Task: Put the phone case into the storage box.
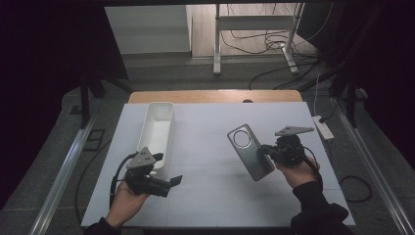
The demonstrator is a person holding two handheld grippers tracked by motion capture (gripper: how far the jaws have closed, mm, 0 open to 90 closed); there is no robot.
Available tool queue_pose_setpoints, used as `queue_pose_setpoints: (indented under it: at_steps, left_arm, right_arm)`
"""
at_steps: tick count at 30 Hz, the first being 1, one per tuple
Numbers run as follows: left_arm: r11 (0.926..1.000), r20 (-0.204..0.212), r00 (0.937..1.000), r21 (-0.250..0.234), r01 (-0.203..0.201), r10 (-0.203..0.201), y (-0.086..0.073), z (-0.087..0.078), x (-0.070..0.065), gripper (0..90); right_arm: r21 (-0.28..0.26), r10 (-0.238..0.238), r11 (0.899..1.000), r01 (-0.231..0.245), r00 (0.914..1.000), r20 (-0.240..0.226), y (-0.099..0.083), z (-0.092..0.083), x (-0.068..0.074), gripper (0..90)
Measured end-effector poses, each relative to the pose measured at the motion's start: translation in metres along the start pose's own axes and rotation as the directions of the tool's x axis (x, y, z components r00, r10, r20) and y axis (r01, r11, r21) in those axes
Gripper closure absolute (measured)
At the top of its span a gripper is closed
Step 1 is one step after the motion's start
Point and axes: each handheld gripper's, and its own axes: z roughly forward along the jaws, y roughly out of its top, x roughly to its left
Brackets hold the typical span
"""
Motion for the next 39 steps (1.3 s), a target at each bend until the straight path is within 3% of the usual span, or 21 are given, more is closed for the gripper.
queue_pose_setpoints:
  at_steps: [27, 39]
  left_arm:
    - [0.9998, 0.059, 0.9982, 0.019, -0.007, 0.006, 0.031, 0.047, -0.003, 0.0]
    - [0.9999, 0.08, 0.9967, 0.013, 0.009, -0.01, 0.037, 0.059, 0.001, 0.0]
  right_arm:
    - [-0.024, -0.027, 0.999, 0.027, 0.9996, -0.011, 0.011, 0.008, 0.017, 88.4]
    - [-0.029, -0.027, 0.999, 0.026, 0.9993, -0.024, 0.013, 0.01, 0.023, 88.4]
